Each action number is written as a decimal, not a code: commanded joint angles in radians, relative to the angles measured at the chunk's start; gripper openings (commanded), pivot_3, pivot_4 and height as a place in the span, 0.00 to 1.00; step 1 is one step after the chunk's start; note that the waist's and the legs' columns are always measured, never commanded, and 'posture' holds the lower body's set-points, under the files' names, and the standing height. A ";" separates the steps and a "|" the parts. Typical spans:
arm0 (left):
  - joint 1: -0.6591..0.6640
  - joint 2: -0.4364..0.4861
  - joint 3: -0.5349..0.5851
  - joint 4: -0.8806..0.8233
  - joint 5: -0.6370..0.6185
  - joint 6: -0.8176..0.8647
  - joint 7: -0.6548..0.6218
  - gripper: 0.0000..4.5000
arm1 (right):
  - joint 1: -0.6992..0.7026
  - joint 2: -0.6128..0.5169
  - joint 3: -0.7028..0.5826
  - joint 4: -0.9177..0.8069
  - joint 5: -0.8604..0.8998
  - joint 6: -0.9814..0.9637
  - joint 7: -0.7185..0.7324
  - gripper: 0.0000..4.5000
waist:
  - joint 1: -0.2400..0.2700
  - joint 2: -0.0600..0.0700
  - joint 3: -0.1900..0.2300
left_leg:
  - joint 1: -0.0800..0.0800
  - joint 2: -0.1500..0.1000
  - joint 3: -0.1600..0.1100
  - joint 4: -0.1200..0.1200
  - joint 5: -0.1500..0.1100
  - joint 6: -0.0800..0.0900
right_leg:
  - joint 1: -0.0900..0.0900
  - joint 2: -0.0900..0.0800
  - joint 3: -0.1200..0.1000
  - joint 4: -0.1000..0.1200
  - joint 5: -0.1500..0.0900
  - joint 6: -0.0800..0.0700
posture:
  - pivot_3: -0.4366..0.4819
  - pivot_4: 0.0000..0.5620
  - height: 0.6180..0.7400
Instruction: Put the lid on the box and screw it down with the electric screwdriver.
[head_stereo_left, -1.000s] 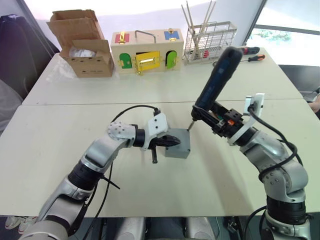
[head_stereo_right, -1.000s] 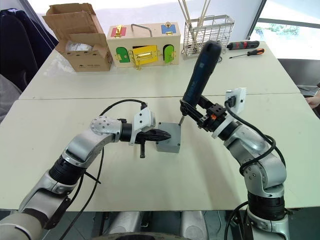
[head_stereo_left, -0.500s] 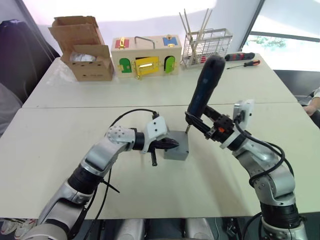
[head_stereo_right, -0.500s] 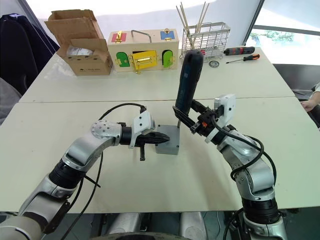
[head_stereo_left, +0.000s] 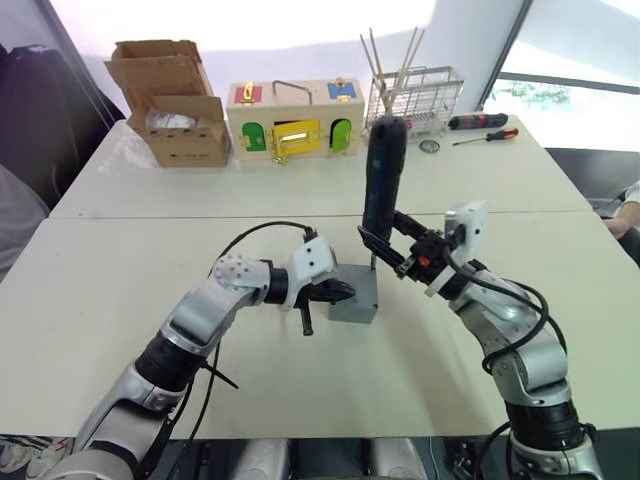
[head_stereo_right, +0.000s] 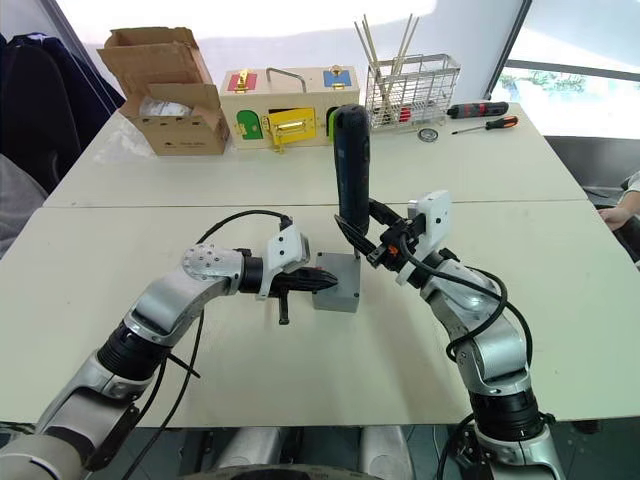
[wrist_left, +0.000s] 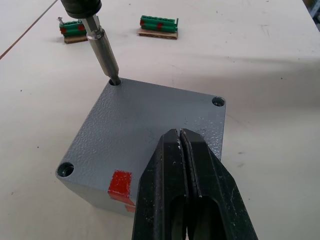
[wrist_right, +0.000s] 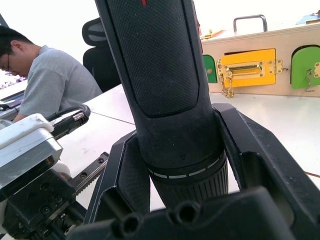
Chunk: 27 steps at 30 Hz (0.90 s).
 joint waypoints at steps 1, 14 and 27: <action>0.003 0.004 0.003 -0.030 0.008 0.004 0.005 0.00 | 0.063 0.010 0.055 0.098 -0.021 0.051 0.006 0.39 | 0.000 0.000 -0.001 | 0.000 0.000 0.000 0.000 0.000 0.000 | 0.000 0.000 0.000 0.000 0.000 0.000 | 0.48 0.27 0.95; 0.007 0.004 0.001 -0.018 0.013 0.000 0.005 0.00 | 0.084 0.056 -0.008 0.123 0.009 0.021 -0.020 0.39 | 0.000 -0.001 -0.003 | 0.000 0.000 -0.001 -0.002 0.000 0.000 | 0.000 0.000 0.000 -0.001 0.000 0.000 | 0.48 0.27 0.95; 0.018 0.005 -0.009 -0.012 0.025 -0.002 0.004 0.00 | 0.116 0.075 -0.002 0.137 -0.002 -0.020 -0.029 0.39 | 0.001 -0.001 -0.004 | 0.001 0.000 -0.001 -0.004 0.000 0.000 | 0.001 0.000 0.000 -0.003 0.000 0.000 | 0.48 0.27 0.95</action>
